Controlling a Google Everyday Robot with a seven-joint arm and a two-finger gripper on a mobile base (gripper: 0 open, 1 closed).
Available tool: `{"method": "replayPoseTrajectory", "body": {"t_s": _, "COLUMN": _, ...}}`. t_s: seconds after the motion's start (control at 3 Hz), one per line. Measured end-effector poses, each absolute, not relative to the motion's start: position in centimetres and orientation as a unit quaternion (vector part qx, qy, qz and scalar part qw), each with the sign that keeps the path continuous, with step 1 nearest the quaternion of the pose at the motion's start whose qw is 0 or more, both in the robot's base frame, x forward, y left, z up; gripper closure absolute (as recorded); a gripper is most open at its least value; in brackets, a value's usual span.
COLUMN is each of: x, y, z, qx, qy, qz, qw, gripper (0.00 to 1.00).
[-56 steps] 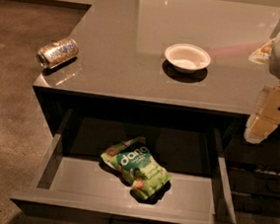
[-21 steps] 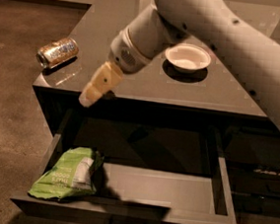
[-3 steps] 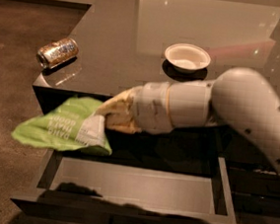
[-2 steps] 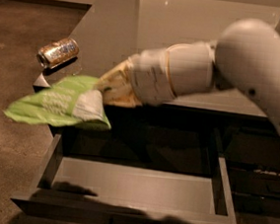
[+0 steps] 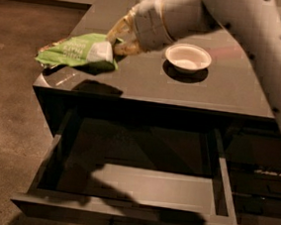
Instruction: Pick green rice chip bag from top drawer and place on counter
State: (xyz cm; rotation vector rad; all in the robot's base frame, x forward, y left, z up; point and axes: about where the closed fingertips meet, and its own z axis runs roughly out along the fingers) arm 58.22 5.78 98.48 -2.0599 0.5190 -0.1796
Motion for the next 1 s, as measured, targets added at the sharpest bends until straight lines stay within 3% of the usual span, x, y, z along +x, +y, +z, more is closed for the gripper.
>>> {"method": "replayPoseTrajectory", "body": {"t_s": 0.33, "x": 64.2, "y": 6.6, "z": 97.7, "qx": -0.852, "qy": 0.224, "qz": -0.082, "qw": 0.465, "gripper": 1.0}}
{"method": "replayPoseTrajectory", "body": {"t_s": 0.67, "x": 67.4, "y": 8.0, "z": 95.7, "qx": -0.862, "qy": 0.225, "qz": -0.083, "qw": 0.446, "gripper": 0.84}}
{"method": "replayPoseTrajectory", "body": {"t_s": 1.0, "x": 68.8, "y": 8.0, "z": 93.8, "qx": -0.867, "qy": 0.232, "qz": -0.096, "qw": 0.431, "gripper": 0.61}}
